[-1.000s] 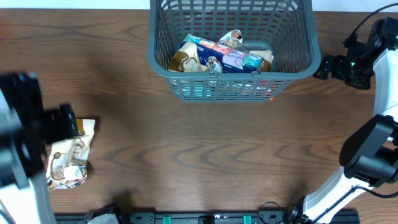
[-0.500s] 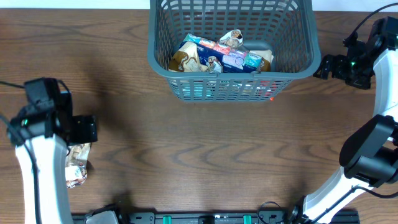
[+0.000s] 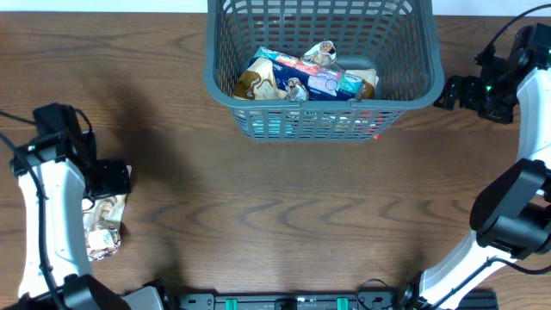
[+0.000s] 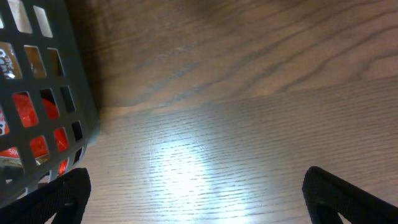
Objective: Pack container
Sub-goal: 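Lower the left gripper onto the white PanTree bag and grasp it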
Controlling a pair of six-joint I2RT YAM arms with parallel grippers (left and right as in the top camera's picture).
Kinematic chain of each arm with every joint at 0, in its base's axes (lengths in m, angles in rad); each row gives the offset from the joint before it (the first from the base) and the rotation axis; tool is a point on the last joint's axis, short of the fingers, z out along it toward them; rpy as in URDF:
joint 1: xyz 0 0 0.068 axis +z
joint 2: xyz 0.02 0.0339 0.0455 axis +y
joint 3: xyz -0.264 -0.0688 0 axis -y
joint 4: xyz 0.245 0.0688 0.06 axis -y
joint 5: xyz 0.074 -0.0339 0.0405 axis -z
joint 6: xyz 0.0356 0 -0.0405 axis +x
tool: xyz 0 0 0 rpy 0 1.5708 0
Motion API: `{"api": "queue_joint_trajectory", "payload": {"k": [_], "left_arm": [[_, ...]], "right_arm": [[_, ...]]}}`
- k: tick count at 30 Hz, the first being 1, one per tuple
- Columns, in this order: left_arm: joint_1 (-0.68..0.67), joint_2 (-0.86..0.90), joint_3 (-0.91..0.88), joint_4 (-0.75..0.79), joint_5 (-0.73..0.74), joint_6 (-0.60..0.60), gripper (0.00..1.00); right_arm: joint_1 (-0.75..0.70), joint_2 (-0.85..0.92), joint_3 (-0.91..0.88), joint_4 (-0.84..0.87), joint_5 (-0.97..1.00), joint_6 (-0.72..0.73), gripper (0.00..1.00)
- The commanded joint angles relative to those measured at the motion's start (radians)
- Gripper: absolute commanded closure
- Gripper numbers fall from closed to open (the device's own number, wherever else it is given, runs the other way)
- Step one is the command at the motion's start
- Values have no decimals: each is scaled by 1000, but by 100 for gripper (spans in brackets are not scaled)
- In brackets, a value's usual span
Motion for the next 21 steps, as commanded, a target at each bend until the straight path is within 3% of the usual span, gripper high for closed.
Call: {"api": "queue_joint_trajectory", "payload": {"k": [1,12,21], "left_arm": [[5,-52,-48,17,23,-20,1],[6,-76,-195,143,23,-9,1],[72,-40,-206,157,7,-8,1]], "right_arm": [[12,-31,7,3,-7,-14,1],[12,-31,7,-2,-7,-14,1],[13,-31,7,-13,-7,-14,1]]}}
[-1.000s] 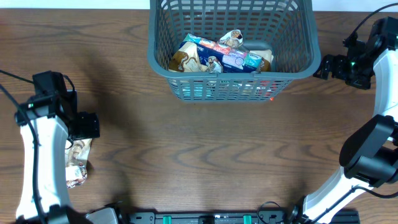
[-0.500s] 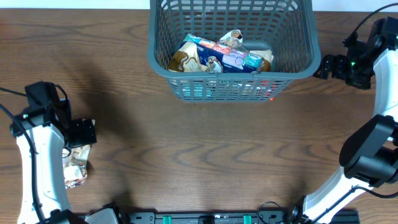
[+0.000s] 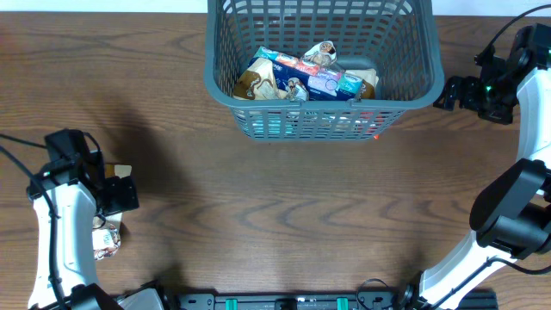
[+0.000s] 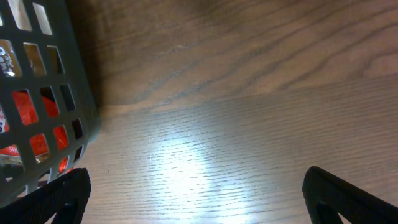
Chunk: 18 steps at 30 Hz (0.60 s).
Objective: Pack container
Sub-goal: 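Lower the left gripper onto the white PanTree bag and grasp it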
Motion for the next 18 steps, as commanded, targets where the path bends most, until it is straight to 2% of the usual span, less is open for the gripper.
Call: {"api": "queue_joint_trajectory", "payload": {"k": [1,5,18], "left_arm": [[50,35,-3,15,-7,5,2],[87,81,-3,39,0,17,1],[88,319,-3,150,0,27,1]], "right_arm": [[13,-31,7,-8,-7,-14,1],[12,-31,7,-9,-7,-14,1],[13,-31,7,-12,-7,-14,1]]}}
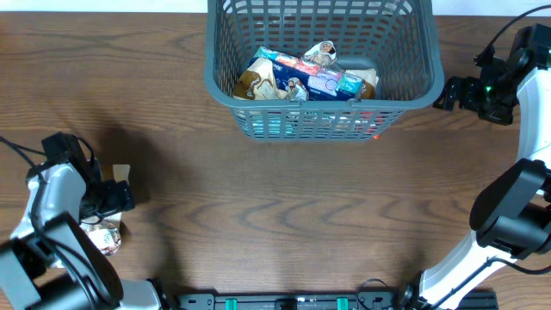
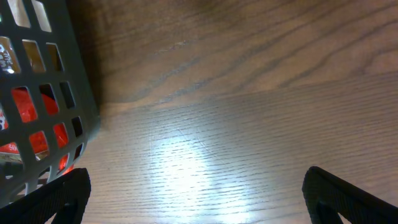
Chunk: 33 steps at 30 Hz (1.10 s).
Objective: Pack container
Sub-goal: 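Lower the left gripper onto the white PanTree bag and grasp it, then lift the PanTree bag and lower it into the basket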
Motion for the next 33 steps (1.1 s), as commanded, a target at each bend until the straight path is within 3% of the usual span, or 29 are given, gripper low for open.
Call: {"api": "queue_joint_trajectory", "payload": {"k": [1,4,11,19,26,33], "left_arm": [[5,47,-3,18,0,7,1],[5,84,-3,42,0,6,2],[5,122,-3,63,71,6,44],[3,121,-2,63,129,-2,77],[-1,117,26,43,320,-3,94],[-107,49,209,-61,358,-26,94]], "right_arm": [[13,-31,7,-4,-7,-14,1],[12,-31,7,-4,-7,-14,1],[13,-31,7,-4,-7,-14,1],[12,-31,7,-4,-7,-14,1],[13,-31,7,-4,-7,-14,1],[13,-31,7,-5,-7,-14,1]]}}
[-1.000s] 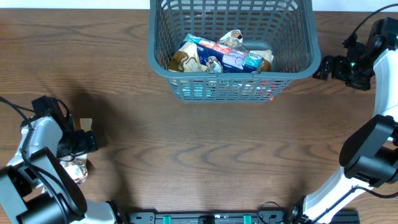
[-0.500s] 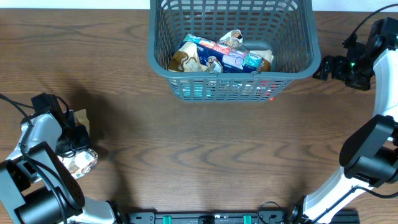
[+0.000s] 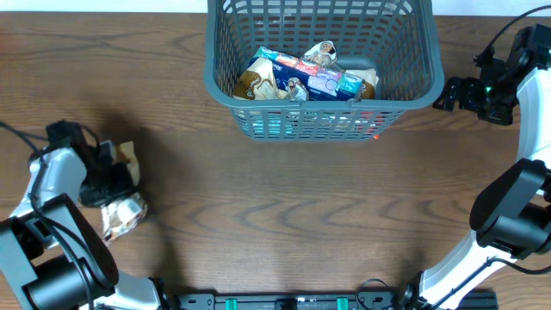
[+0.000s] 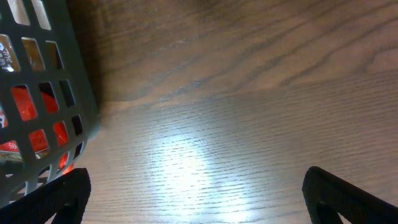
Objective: Pack container
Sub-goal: 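Lift the PanTree bag and lower it into the basket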
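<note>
A grey mesh basket (image 3: 320, 97) stands at the table's far middle, holding several snack packets (image 3: 306, 77). One loose crinkled beige snack packet (image 3: 126, 213) lies at the left edge of the table. My left gripper (image 3: 114, 182) sits across the middle of that packet and appears shut on it, the packet's ends showing above and below the gripper. My right gripper (image 3: 442, 93) hovers just right of the basket. It (image 4: 193, 196) is open wide with only bare wood between its fingers (image 4: 50, 199).
The basket wall (image 4: 68, 81) fills the left of the right wrist view, a red packet (image 4: 28, 106) showing through the mesh. Brown wooden table (image 3: 284, 207) stretches between the left packet and the basket. Black rails run along the near edge.
The loose packet now lies further right and turned, its upper end near the gripper's top side. My left gripper has shifted slightly up. The right gripper has stayed put.
My left gripper was above the loose packet at the left edge. Then it stood lower, over the packet's upper part, and stayed there. Now the packet has shifted right and up with the gripper. The right gripper has stayed open beside the basket throughout.
</note>
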Controlling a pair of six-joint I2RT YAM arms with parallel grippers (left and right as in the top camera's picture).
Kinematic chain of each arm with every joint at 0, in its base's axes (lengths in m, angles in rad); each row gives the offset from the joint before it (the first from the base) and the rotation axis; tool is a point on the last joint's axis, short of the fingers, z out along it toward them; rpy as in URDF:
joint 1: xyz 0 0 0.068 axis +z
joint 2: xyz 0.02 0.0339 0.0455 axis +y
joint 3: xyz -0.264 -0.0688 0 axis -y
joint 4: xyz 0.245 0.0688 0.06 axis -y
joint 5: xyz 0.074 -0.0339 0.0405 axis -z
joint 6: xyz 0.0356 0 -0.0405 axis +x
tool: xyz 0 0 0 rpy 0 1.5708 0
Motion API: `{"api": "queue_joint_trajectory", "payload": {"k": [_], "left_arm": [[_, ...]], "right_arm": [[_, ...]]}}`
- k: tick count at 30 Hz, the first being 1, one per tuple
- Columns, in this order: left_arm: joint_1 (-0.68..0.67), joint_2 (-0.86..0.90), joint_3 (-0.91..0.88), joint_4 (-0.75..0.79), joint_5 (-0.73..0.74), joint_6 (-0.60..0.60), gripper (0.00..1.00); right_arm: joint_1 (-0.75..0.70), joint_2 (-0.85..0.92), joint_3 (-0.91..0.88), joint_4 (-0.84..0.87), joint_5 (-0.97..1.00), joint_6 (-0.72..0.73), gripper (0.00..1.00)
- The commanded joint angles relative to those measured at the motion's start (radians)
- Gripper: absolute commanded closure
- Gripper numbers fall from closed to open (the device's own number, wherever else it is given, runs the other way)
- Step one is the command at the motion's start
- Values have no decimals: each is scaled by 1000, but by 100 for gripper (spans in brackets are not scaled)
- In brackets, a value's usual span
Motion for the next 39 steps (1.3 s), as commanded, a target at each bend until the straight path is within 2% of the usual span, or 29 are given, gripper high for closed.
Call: {"api": "queue_joint_trajectory", "payload": {"k": [1,9,16,18,22,26,29,32,34,39], "left_arm": [[-77,-40,147,-45,66,-29,94],[-270,-50,689,-254,41,-65,94],[-457,-26,1030,-281,-8,-67,94],[-531,-6,1110,-280,-12,-28,94],[-678,27,1209,-256,-106,97,94],[-785,45,1217,-208,-119,258,94],[-859,68,1217,-173,-119,442,94],[-921,95,1217,-131,-119,704,94],[-943,118,1216,-93,-119,814,94],[-946,208,1216,-23,-84,862,94]], "right_arm": [[13,-31,7,-2,-8,-14,1],[13,-31,7,0,-8,-14,1],[12,-31,7,2,-8,-14,1],[12,-31,7,3,-8,-14,1],[12,-31,7,1,-7,-19,1],[12,-31,7,0,-7,-19,1],[12,-31,7,-1,-7,-19,1],[12,-31,7,0,-7,-19,1],[12,-31,7,2,-8,-19,1],[12,-31,7,3,-8,-19,1]]}}
